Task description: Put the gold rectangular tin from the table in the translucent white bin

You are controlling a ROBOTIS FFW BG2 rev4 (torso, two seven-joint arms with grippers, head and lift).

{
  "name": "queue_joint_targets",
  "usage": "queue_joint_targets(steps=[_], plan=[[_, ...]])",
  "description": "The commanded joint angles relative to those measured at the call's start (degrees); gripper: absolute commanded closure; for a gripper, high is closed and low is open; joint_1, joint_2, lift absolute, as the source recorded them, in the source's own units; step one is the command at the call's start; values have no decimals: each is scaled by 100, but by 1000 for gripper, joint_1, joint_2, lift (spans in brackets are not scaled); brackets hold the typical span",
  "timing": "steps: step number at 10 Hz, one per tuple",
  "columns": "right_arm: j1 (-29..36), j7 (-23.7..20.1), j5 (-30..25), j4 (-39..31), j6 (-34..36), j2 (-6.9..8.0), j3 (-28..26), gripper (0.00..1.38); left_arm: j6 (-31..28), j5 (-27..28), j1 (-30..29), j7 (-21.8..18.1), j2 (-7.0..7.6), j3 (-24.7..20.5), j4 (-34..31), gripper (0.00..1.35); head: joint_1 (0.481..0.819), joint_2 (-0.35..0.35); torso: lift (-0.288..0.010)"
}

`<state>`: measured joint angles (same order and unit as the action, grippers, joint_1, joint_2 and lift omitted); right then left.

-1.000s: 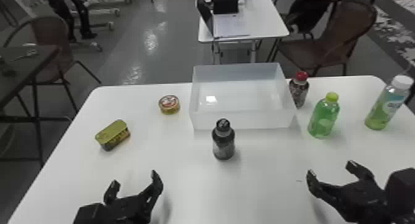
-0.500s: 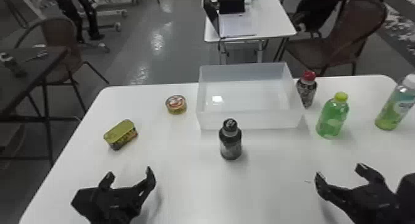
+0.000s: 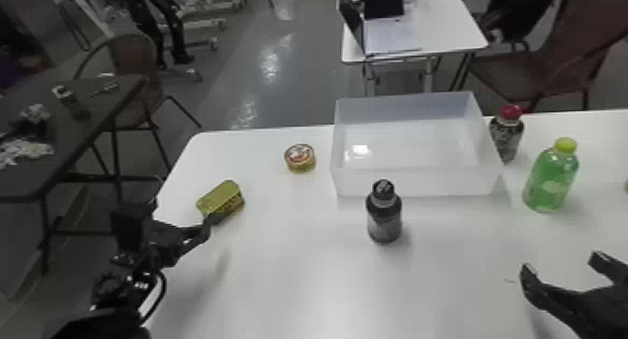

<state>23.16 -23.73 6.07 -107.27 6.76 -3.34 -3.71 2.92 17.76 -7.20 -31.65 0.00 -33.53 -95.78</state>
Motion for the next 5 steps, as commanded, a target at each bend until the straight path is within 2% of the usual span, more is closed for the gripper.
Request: queue_joint_targets(steps=[1, 2, 3, 4, 5], plan=[[-22, 0, 8, 22, 10, -9, 29, 101, -19, 175, 377, -184, -15, -13, 402, 94, 695, 294, -128], [-66, 0, 17, 39, 10, -9, 46, 101, -204, 193, 580, -500, 149, 93, 631, 94, 695, 301, -128], [-136, 0, 17, 75, 10, -18, 64, 101, -397, 123, 729, -773, 439, 286, 824, 94, 695, 282, -128], [-136, 0, 17, 75, 10, -26, 64, 101, -362, 334, 861, -834, 580, 488, 850, 94, 695, 270, -128], [-136, 0, 26, 75, 10, -44, 64, 101, -362, 685, 1010, -878, 659, 629, 859, 94, 695, 266, -128]])
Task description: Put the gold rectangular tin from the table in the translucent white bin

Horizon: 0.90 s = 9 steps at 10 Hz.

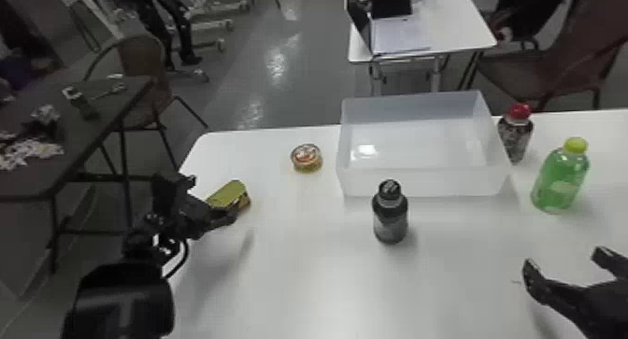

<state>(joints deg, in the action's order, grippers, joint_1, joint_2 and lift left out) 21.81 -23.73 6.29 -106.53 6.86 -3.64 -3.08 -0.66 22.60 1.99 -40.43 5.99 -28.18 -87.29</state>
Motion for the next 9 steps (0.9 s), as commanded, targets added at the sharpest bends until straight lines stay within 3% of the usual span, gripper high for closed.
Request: queue_joint_targets(steps=[1, 4, 9], plan=[[-1, 0, 30, 0, 9, -31, 0, 101, -30, 315, 232, -97, 174, 208, 168, 94, 695, 253, -128], [-10, 0, 66, 0, 9, -58, 0, 101, -118, 614, 469, -633, 570, 691, 730, 99, 695, 223, -128], [-71, 0, 92, 71, 9, -58, 71, 102, 57, 1036, 926, -967, 904, 594, 1434, 116, 695, 231, -128]])
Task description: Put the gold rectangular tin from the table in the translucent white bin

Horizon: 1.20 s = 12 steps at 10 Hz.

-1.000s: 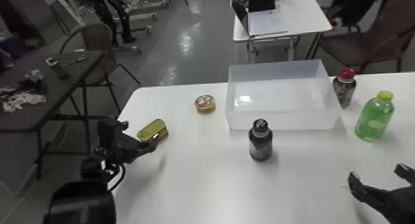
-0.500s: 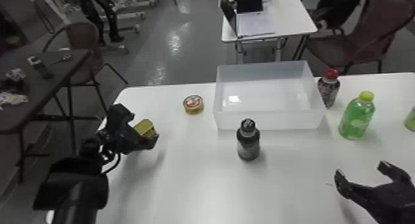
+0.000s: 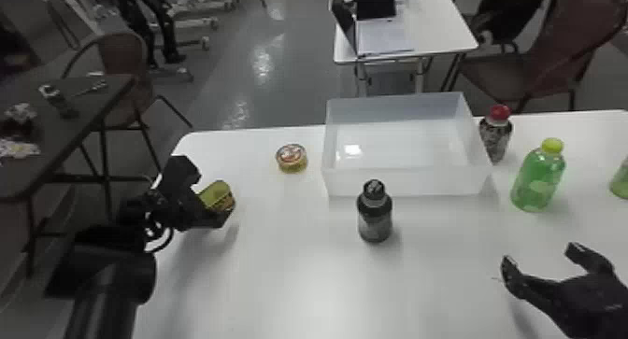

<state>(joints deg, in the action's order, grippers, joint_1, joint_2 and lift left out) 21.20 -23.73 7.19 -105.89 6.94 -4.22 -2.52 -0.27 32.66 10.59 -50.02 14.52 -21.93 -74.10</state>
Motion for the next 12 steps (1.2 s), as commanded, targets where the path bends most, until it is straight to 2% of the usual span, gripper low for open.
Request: queue_joint_targets(steps=[1, 5, 8, 9, 10, 11, 12], plan=[[-28, 0, 11, 24, 0, 0, 32, 101, 36, -32, 145, -105, 121, -101, 317, 116, 695, 242, -128], [-90, -106, 11, 130, 0, 105, 49, 101, 115, -252, 593, -439, 429, -101, 1196, 113, 695, 271, -128], [-116, -123, 20, 191, 0, 141, 67, 101, 36, -401, 742, -659, 552, -154, 1680, 144, 695, 291, -128], [-116, -123, 20, 200, 0, 141, 67, 101, 9, -454, 848, -729, 604, -145, 1926, 355, 695, 297, -128], [-125, -132, 20, 218, 0, 149, 67, 101, 88, -454, 918, -755, 613, -162, 2075, 687, 695, 301, -128], [-125, -150, 20, 218, 0, 149, 67, 101, 150, -533, 909, -720, 587, -198, 2075, 822, 695, 302, -128], [-116, -159, 20, 218, 0, 158, 67, 101, 176, -524, 909, -685, 552, -224, 2066, 822, 695, 302, -128]])
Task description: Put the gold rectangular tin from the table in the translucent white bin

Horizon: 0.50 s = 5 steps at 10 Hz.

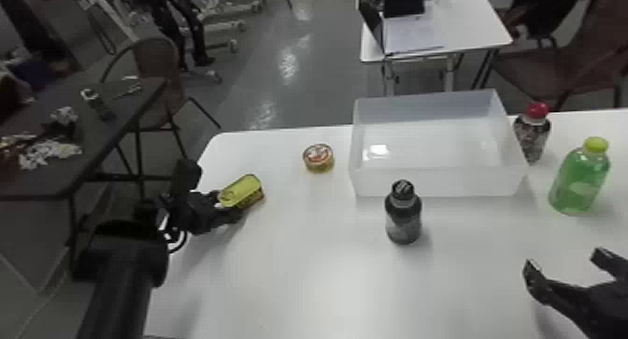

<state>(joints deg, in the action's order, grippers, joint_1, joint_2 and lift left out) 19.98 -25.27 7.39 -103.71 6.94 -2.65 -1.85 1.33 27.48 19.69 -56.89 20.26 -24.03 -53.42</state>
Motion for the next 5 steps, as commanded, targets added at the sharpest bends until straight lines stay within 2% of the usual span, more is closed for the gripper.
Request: queue_joint_targets(steps=[1, 3, 5], plan=[[24, -4, 0, 0, 0, 1, 0, 101, 60, -15, 8, 20, -40, -23, -19, 822, 695, 302, -128], [41, -4, 0, 0, 0, 1, 0, 101, -142, -6, -71, 117, -146, 12, -415, 825, 695, 297, -128], [41, -4, 0, 0, 0, 1, 0, 101, -660, -305, -247, 258, -242, 285, -1206, 825, 695, 289, -128]])
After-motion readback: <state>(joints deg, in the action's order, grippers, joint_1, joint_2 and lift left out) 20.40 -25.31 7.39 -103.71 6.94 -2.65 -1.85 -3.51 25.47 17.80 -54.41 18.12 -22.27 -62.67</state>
